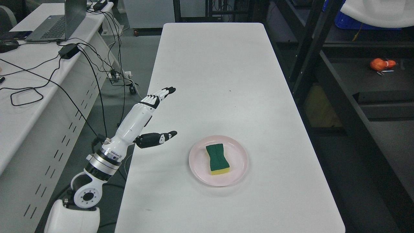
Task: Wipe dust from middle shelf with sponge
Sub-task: 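Lower the left hand over the green-and-yellow sponge on the plate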
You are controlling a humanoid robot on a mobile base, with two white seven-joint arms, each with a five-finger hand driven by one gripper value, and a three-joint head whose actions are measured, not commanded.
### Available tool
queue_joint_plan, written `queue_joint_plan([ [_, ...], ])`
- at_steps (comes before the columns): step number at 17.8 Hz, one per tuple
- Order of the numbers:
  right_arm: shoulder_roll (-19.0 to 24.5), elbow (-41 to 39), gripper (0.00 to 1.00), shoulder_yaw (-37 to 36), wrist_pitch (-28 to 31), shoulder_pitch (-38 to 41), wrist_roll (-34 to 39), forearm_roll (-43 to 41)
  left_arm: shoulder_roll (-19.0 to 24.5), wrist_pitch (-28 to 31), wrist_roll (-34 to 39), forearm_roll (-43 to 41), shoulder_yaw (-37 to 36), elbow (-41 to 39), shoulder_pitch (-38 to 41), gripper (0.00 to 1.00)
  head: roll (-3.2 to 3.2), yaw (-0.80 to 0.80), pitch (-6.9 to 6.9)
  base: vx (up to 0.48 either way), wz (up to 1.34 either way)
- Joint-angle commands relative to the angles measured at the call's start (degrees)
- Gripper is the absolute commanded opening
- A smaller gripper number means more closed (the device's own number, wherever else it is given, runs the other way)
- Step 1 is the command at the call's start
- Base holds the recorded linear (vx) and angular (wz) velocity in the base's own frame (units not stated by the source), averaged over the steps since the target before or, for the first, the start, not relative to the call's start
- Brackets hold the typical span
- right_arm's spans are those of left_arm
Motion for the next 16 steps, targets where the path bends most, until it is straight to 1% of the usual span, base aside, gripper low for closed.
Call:
queue_joint_plan([
  [1, -1.0, -1.0, 1.0, 0.0, 4.1, 0.0, 0.0, 0.0, 5.4, -4.0, 0.0, -21.1, -11.2, 10.5, -9.8, 0.91, 0.0, 0.0, 0.0, 0.0, 0.0],
  [3, -1.0, -1.0, 1.0, 0.0, 4.1, 0.0, 0.0, 0.0, 4.9, -4.1, 0.0, -24.6, -15.2, 11.9, -11.4, 0.91, 0.0, 0.0, 0.0, 0.0, 0.0],
  [5, -1.0, -1.0, 1.0, 0.0, 4.1, 0.0, 0.0, 0.0, 4.1, -4.1, 0.0, -26.6, -20.7, 11.9, -12.3, 0.91, 0.0, 0.0, 0.0, 0.0, 0.0],
  [8, -1.0, -1.0, 1.0, 0.0, 4.1, 0.0, 0.0, 0.0, 1.3, -4.1, -0.5, -28.4, -26.3, 11.7, -12.1, 0.91, 0.0, 0.0, 0.0, 0.0, 0.0],
  [11, -1.0, -1.0, 1.0, 0.0, 4.1, 0.0, 0.0, 0.0, -1.2, -4.1, -0.7, -31.2, -27.1, 11.7, -11.7, 0.91, 0.0, 0.0, 0.0, 0.0, 0.0],
  [16, -1.0, -1.0, 1.0, 0.0, 4.1, 0.0, 0.0, 0.0, -1.4, -4.2, -2.1, -33.1, -28.0, 9.6, -12.2, 0.91, 0.0, 0.0, 0.0, 0.0, 0.0],
])
